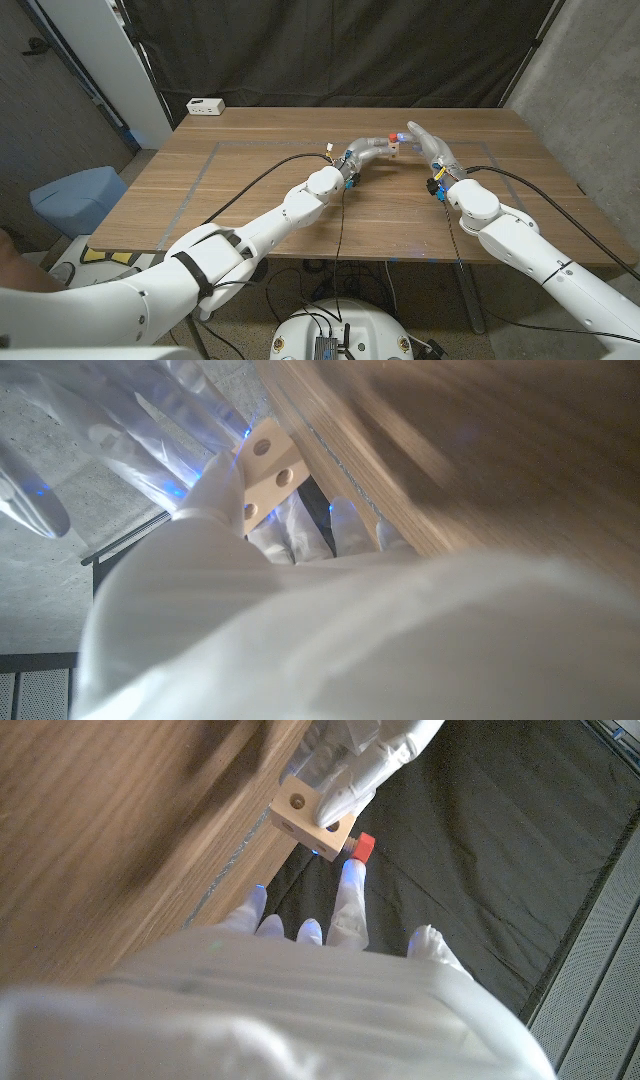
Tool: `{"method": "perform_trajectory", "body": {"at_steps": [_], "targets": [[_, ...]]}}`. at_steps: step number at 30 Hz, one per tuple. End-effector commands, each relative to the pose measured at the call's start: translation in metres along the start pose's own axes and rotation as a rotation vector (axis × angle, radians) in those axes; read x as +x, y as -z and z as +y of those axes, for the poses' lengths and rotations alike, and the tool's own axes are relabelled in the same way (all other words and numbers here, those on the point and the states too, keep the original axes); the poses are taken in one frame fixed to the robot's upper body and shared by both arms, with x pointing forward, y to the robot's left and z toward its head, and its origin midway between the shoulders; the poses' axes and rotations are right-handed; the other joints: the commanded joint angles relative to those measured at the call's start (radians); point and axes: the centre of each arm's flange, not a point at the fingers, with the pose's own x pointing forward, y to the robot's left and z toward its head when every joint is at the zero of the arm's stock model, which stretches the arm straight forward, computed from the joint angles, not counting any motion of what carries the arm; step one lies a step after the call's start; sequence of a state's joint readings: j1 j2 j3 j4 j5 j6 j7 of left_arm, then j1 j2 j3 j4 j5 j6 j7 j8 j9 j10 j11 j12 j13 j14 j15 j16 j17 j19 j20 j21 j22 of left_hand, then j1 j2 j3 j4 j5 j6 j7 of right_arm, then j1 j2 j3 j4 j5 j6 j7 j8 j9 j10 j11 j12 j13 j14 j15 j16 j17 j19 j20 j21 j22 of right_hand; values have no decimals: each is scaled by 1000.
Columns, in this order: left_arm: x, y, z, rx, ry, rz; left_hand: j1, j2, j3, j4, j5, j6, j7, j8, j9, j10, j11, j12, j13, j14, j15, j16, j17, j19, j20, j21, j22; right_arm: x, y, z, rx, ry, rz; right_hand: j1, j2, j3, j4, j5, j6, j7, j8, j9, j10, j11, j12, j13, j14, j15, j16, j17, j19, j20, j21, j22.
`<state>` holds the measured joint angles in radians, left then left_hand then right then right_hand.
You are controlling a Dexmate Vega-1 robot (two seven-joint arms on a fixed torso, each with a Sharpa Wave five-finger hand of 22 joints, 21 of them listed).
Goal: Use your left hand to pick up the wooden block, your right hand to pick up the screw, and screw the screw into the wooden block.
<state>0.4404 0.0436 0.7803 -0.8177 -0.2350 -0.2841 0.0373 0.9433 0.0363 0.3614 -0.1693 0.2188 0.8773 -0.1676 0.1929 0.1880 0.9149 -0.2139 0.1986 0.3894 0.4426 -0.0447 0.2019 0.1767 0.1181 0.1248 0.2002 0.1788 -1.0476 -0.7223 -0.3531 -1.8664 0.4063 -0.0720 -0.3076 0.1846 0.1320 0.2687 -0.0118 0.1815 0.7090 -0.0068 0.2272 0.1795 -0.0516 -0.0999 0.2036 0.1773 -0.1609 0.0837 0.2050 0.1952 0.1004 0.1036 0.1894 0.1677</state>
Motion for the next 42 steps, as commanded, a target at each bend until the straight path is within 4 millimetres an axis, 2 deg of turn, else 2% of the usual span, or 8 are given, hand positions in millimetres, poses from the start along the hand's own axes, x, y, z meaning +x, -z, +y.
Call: {"method": "perform_trajectory", "body": {"at_steps": [1,28,42], "targets": [[1,0,-2,3,6,3,-7,36,17,12,6,22,11,5,5,11,0,13,24,5,-54,0,3,-3,5,6,5,-5,-3,0,-21,-1,-2,5,2,13,-1,1,17,-2,1,4,12,1,4,1,2,-4,7,2,7,4,8,1],[0,0,-1,7,6,3,-7,37,17,12,6,23,14,6,5,12,-1,13,24,7,-54,1,3,-3,5,6,5,-7,-10,11,-33,-45,-3,6,2,23,-5,1,53,-6,1,4,41,-5,4,1,13,-11,7,1,12,6,6,1],[-3,-1,-1,10,2,3,-7,36,17,12,6,22,12,5,5,12,-1,13,24,7,-54,1,3,-2,6,6,5,-13,-7,-2,-38,10,0,8,0,30,-9,0,71,-5,-2,4,62,0,5,1,32,-14,11,-1,27,5,9,1]]}}
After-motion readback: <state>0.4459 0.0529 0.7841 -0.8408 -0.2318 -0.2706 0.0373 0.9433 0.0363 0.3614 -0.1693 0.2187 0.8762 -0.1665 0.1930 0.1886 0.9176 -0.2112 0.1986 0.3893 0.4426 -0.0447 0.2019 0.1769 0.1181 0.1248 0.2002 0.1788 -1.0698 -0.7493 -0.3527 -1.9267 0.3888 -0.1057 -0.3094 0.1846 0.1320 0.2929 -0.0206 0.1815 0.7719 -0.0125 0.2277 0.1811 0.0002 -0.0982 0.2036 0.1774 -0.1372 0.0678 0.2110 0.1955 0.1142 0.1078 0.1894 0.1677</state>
